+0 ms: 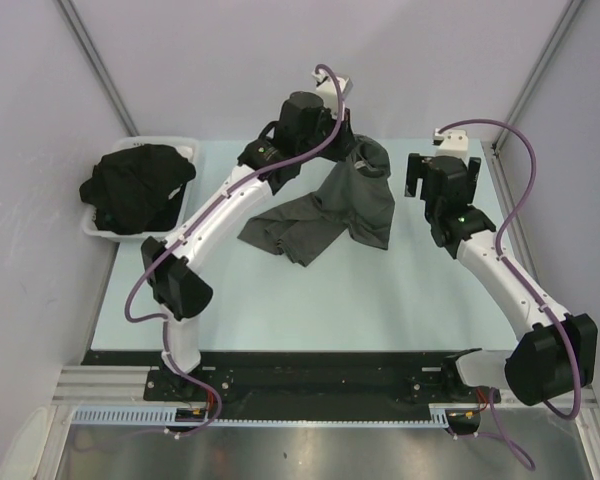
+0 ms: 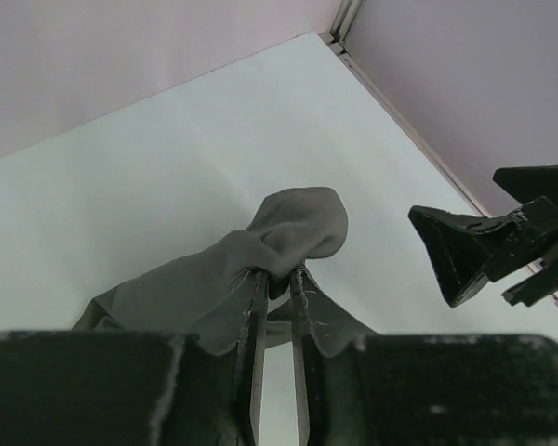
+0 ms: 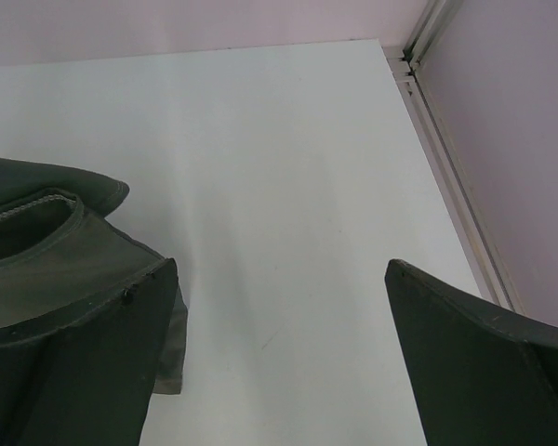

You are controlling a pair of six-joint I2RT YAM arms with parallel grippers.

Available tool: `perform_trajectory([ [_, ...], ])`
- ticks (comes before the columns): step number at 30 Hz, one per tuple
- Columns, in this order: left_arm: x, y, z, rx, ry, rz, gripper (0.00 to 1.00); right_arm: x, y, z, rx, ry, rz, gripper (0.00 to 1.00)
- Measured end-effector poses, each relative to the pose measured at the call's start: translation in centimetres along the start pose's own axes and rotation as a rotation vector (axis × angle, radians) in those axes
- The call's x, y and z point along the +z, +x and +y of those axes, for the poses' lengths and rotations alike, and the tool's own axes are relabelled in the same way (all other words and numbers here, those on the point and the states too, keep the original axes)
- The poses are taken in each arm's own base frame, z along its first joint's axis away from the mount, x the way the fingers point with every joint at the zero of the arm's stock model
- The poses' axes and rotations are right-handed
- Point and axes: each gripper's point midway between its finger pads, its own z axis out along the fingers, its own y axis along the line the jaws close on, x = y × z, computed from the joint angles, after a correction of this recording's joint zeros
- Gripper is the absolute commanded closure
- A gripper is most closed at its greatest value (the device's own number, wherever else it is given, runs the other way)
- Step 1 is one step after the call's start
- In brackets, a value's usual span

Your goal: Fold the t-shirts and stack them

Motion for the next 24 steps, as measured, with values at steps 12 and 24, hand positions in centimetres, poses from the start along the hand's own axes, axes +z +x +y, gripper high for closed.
perform_trajectory([
  [12, 1.5, 1.8, 2.5, 0.018, -0.122, 0.041, 0.58, 1.5, 3.3, 1.5, -0.042, -0.027, 0.105, 0.0],
  [24, -5.8, 7.0, 7.5, 0.06, -0.375, 0.133, 0.56, 3.0, 12.1, 4.1, -0.057, -0.097, 0.387, 0.0],
])
